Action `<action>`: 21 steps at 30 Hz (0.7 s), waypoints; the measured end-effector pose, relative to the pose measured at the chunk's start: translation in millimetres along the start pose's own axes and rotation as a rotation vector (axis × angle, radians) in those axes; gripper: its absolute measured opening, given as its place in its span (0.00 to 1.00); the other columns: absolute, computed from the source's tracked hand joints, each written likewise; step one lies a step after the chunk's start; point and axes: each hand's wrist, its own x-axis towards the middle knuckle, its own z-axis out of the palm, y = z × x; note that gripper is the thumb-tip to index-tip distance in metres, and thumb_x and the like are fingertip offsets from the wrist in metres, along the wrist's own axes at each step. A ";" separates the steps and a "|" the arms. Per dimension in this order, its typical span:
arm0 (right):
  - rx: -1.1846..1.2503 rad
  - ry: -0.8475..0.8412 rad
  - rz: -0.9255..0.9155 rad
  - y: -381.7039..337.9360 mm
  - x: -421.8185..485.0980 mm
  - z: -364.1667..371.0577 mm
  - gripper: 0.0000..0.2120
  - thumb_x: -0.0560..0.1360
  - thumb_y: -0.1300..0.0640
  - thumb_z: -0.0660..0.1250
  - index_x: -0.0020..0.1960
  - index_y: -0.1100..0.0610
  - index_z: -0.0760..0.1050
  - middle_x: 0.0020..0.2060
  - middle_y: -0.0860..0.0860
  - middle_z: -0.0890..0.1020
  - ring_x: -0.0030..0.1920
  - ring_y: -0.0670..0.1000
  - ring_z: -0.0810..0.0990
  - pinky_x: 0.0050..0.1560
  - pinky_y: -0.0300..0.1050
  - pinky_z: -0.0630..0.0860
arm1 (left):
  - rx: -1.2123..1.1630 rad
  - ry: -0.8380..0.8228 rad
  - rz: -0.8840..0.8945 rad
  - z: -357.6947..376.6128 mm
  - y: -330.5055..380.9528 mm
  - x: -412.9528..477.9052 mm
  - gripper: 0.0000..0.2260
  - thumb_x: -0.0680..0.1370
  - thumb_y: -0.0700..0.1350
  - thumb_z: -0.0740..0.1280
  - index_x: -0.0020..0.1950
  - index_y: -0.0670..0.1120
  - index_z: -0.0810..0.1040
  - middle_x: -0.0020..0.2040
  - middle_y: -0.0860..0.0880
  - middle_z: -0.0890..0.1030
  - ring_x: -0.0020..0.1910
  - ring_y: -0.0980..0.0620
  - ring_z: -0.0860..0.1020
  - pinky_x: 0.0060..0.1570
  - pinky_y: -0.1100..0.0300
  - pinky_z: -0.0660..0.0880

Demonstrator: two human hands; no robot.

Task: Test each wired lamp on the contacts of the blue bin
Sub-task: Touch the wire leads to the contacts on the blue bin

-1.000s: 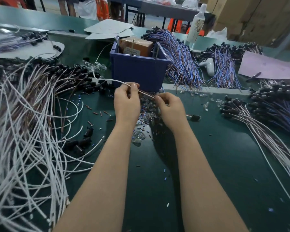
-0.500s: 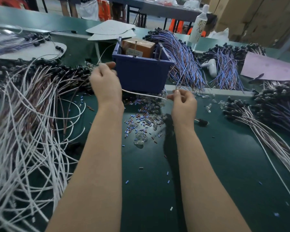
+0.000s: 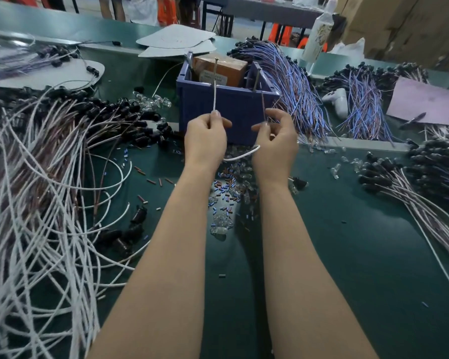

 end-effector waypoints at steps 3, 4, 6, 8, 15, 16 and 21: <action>0.017 -0.008 0.002 1.1 0.6 1.0 0.11 0.78 0.66 0.58 0.56 0.57 0.74 0.40 0.50 0.81 0.36 0.44 0.73 0.43 0.41 0.72 | -0.047 0.003 -0.025 -2.2 -1.3 4.0 0.17 0.83 0.46 0.54 0.38 0.47 0.76 0.21 0.56 0.67 0.18 0.61 0.64 0.24 0.65 0.63; 0.023 -0.007 0.004 1.1 1.3 1.4 0.11 0.78 0.65 0.58 0.56 0.57 0.74 0.40 0.50 0.81 0.36 0.43 0.73 0.42 0.40 0.72 | -0.068 0.003 -0.038 -2.5 -0.8 5.1 0.17 0.83 0.46 0.54 0.38 0.47 0.76 0.20 0.56 0.67 0.18 0.61 0.64 0.24 0.65 0.62; 0.024 -0.006 0.009 0.7 2.7 1.7 0.11 0.78 0.65 0.58 0.56 0.57 0.75 0.41 0.50 0.81 0.37 0.43 0.74 0.42 0.40 0.72 | -0.113 -0.006 -0.067 -1.4 1.9 6.1 0.17 0.83 0.46 0.54 0.39 0.46 0.77 0.20 0.56 0.67 0.18 0.61 0.63 0.25 0.65 0.61; 0.021 -0.003 0.012 0.4 3.3 2.1 0.11 0.78 0.65 0.58 0.56 0.57 0.75 0.41 0.50 0.82 0.37 0.45 0.74 0.44 0.43 0.73 | -0.135 -0.016 -0.088 1.0 5.2 6.6 0.17 0.83 0.46 0.54 0.39 0.45 0.77 0.19 0.57 0.66 0.19 0.60 0.63 0.26 0.64 0.61; 0.069 0.039 0.027 2.0 3.3 5.7 0.11 0.78 0.66 0.58 0.56 0.59 0.75 0.38 0.50 0.81 0.40 0.48 0.77 0.47 0.46 0.74 | -0.117 -0.054 -0.153 6.9 6.7 9.2 0.17 0.83 0.47 0.54 0.41 0.45 0.78 0.21 0.55 0.67 0.20 0.59 0.63 0.24 0.64 0.60; 0.077 0.051 0.030 2.4 3.6 6.2 0.11 0.78 0.66 0.58 0.56 0.59 0.75 0.38 0.49 0.80 0.39 0.48 0.76 0.47 0.45 0.74 | -0.121 -0.066 -0.163 7.6 6.4 9.4 0.17 0.83 0.47 0.54 0.41 0.45 0.78 0.21 0.56 0.67 0.19 0.59 0.63 0.23 0.65 0.60; 0.076 0.067 0.036 3.4 4.0 6.5 0.11 0.78 0.66 0.58 0.56 0.58 0.75 0.37 0.48 0.80 0.38 0.44 0.76 0.43 0.35 0.71 | -0.169 -0.099 -0.167 6.4 7.5 12.7 0.16 0.83 0.46 0.53 0.44 0.44 0.78 0.18 0.58 0.65 0.17 0.61 0.61 0.20 0.68 0.58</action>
